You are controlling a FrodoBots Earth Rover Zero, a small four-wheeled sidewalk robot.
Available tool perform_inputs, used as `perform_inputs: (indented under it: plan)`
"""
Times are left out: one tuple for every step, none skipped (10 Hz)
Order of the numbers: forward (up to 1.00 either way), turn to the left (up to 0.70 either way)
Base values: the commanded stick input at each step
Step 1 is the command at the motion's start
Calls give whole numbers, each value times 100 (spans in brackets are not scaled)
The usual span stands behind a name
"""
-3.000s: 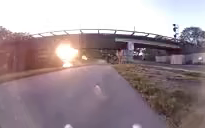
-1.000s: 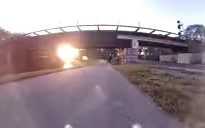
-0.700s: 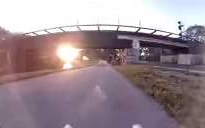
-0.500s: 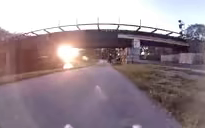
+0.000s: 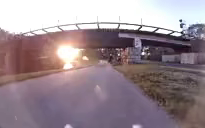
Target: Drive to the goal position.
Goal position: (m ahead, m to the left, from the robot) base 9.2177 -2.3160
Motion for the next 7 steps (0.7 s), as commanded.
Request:
perform_inputs:
  plan:
    - [100,0]
    - [100,0]
    - [100,0]
    - [100,0]
    - [100,0]
    - [100,0]
    - [100,0]
